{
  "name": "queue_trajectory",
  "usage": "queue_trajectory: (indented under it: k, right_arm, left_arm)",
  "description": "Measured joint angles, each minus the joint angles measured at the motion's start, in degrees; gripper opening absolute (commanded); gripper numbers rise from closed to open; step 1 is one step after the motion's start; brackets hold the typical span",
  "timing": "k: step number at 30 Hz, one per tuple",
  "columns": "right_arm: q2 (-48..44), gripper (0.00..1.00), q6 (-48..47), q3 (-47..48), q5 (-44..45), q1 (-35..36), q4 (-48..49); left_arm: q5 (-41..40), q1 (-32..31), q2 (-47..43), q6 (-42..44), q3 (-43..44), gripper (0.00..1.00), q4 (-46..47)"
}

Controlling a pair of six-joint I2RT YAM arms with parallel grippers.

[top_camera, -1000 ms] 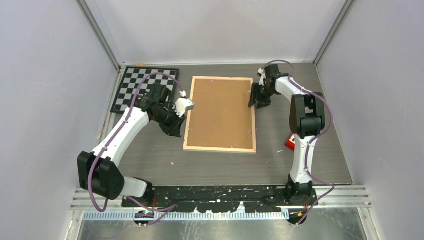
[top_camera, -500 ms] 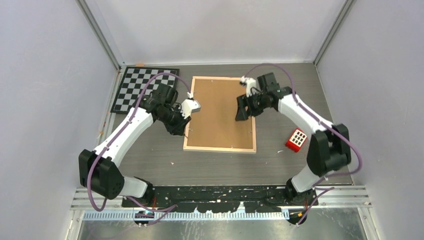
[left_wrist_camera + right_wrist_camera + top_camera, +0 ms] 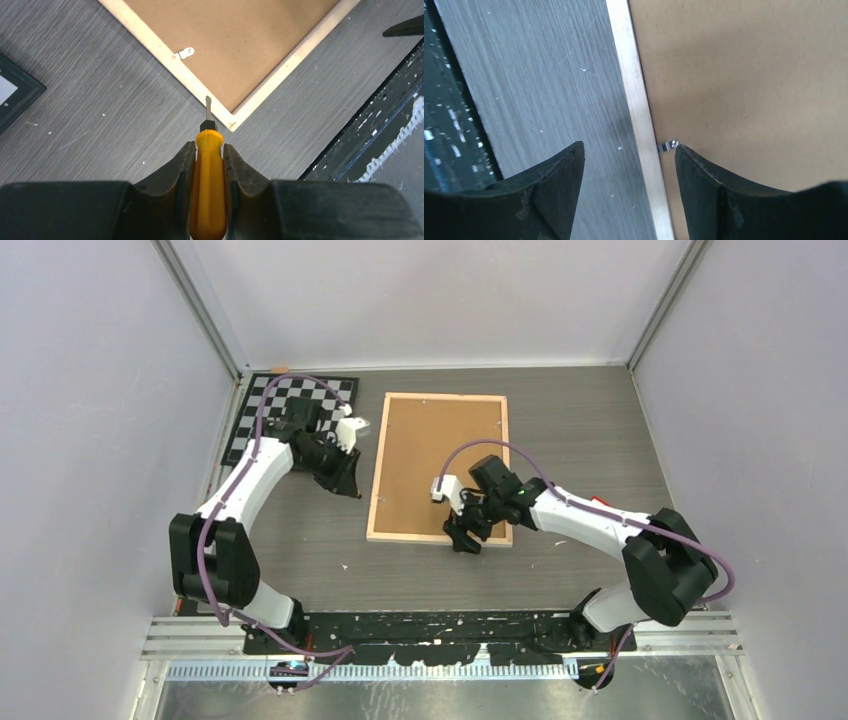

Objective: Take the photo out of the frame

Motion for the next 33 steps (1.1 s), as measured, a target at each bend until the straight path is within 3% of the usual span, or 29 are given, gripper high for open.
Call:
queue_trajectory:
  k: [9, 19, 33]
  right_arm:
    - [6.4, 0.61, -11.3, -0.1, 4.5, 5.1, 5.9]
    - [7.3, 0.25, -23.0, -1.9, 8.4, 7.6, 7.4]
    - [-0.4, 0.1, -31.0, -7.2, 11.3, 8.6, 0.0]
  left_arm:
    - [2.3, 1.6, -0.4, -1.7, -1.3, 0.0, 3.2]
    - [2.9, 1.9, -1.7, -1.8, -4.1, 0.0, 7.6]
    - [-4.6, -12.4, -1.0, 8.8, -4.1, 0.0, 8.6]
